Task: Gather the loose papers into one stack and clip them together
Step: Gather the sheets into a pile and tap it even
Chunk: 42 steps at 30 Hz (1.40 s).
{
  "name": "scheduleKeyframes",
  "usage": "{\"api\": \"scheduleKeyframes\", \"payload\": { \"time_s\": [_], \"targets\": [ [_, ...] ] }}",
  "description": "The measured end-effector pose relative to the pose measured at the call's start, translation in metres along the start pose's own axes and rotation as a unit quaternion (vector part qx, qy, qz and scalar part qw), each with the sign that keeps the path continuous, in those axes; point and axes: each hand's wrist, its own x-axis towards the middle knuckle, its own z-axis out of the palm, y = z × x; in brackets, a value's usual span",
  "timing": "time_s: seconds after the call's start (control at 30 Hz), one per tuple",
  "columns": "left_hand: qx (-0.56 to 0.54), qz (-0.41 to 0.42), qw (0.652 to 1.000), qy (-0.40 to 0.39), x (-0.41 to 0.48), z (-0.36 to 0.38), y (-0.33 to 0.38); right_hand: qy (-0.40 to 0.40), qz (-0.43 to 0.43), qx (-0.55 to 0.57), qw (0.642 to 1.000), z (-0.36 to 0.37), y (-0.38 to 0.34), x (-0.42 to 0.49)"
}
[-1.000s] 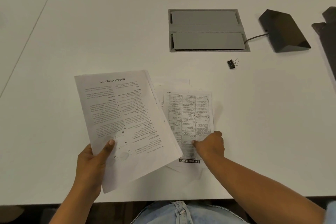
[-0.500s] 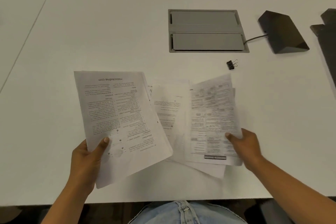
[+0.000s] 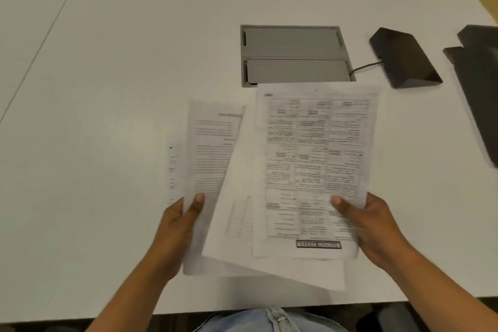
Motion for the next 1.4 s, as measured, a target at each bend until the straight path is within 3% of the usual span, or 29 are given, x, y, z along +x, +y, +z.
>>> {"api": "scheduleKeyframes", "payload": {
  "time_s": [0.2, 0.33, 0.47, 0.7, 0.87, 1.03, 1.2, 1.4],
  "targets": [
    [-0.010, 0.014, 0.999, -0.029, 0.000, 0.027, 0.008, 0.037, -0.024, -0.104, 0.994, 0.005, 0.009, 0.000],
    [0.003, 0.001, 1.000, -0.013, 0.004, 0.023, 0.000, 0.096, -0.022, -0.052, 0.994, -0.022, 0.006, 0.001],
    [0.031, -0.042, 0.998, 0.040, 0.013, 0.010, -0.028, 0.068, 0.001, 0.005, 0.998, -0.034, -0.001, 0.001],
    [0.110, -0.094, 0.986, 0.079, 0.010, 0.001, -0.064, 0.038, 0.051, -0.023, 0.998, -0.009, 0.015, 0.001],
    [0.052, -0.075, 0.995, 0.034, 0.000, 0.003, -0.055, -0.024, 0.059, -0.050, 0.997, 0.016, 0.022, -0.005],
    [-0.077, -0.062, 0.994, -0.043, -0.013, 0.009, -0.038, -0.024, 0.034, -0.159, 0.986, 0.028, 0.027, -0.003],
    [-0.071, -0.023, 0.992, -0.105, -0.020, 0.025, -0.022, -0.145, 0.120, -0.029, 0.982, 0.036, 0.021, -0.008],
    [0.006, -0.035, 0.992, -0.118, -0.013, 0.034, -0.016, -0.057, 0.091, -0.024, 0.994, 0.027, 0.028, -0.010]
  ]
}}
